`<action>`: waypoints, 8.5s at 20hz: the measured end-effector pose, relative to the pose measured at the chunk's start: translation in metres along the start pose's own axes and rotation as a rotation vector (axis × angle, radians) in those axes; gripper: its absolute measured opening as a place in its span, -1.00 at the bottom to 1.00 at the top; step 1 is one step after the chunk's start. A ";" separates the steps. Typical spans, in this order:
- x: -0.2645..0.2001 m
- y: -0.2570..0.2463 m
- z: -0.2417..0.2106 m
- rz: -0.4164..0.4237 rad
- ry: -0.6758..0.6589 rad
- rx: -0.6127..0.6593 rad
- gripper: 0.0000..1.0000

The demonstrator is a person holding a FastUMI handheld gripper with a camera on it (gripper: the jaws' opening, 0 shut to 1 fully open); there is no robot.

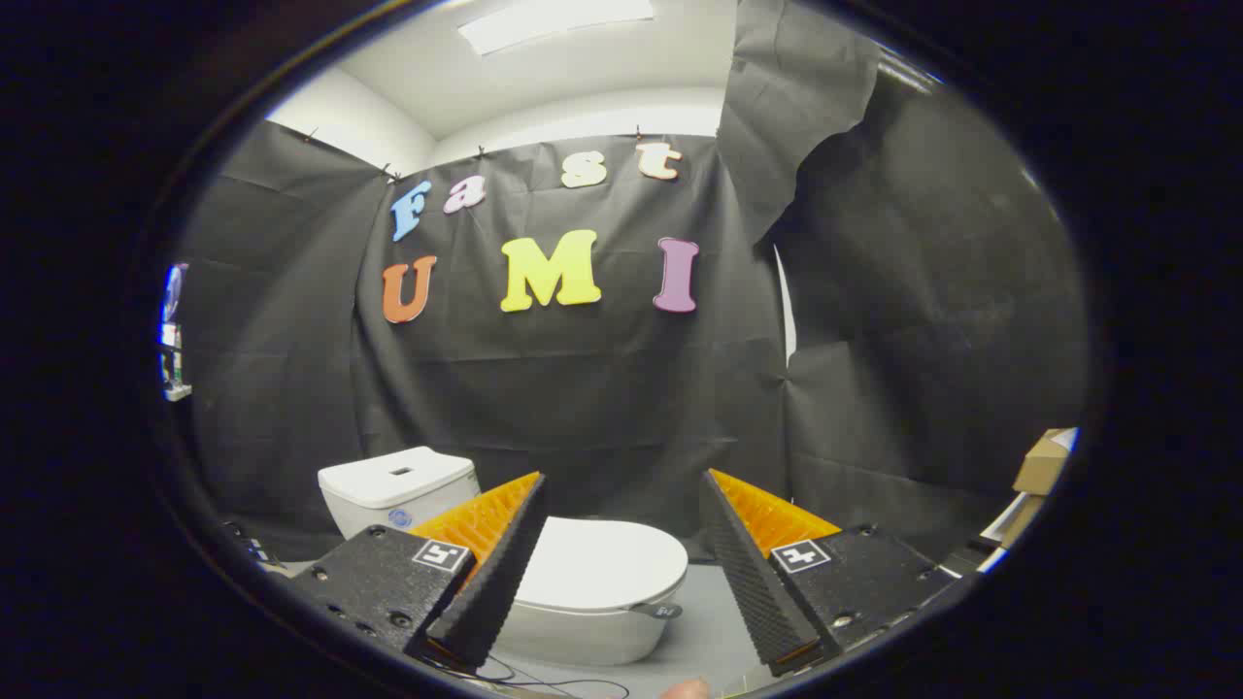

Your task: Open the toilet lid.

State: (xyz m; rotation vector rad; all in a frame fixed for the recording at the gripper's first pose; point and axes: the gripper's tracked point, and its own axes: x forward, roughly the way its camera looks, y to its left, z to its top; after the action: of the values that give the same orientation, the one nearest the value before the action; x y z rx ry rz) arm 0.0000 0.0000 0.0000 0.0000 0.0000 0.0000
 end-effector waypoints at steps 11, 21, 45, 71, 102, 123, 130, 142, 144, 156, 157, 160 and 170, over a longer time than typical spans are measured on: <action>0.005 -0.011 -0.003 -0.040 -0.001 0.015 0.96; 0.008 -0.007 -0.011 -0.039 0.014 -0.018 0.96; 0.022 -0.003 -0.047 -0.049 0.109 -0.050 0.96; 0.087 -0.047 -0.125 -0.147 0.385 0.140 0.96; 0.136 -0.058 -0.316 -0.097 0.841 0.891 0.59; 0.152 -0.065 -0.314 -0.178 0.861 1.094 -0.69; 0.154 -0.059 -0.304 -0.258 0.895 0.985 -0.79; 0.165 -0.050 -0.238 -0.247 0.854 0.921 -0.89; 0.166 -0.050 -0.231 -0.235 0.841 0.921 -0.90; 0.172 -0.019 -0.163 -0.180 0.789 0.832 -0.90; 0.172 -0.017 -0.156 -0.173 0.782 0.821 -0.90; 0.173 -0.005 -0.135 -0.150 0.755 0.788 -0.90; 0.179 0.031 -0.091 -0.110 0.720 0.672 -0.90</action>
State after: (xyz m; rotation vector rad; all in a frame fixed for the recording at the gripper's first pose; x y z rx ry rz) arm 0.1787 0.0312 -0.0906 0.6721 0.7204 -0.1105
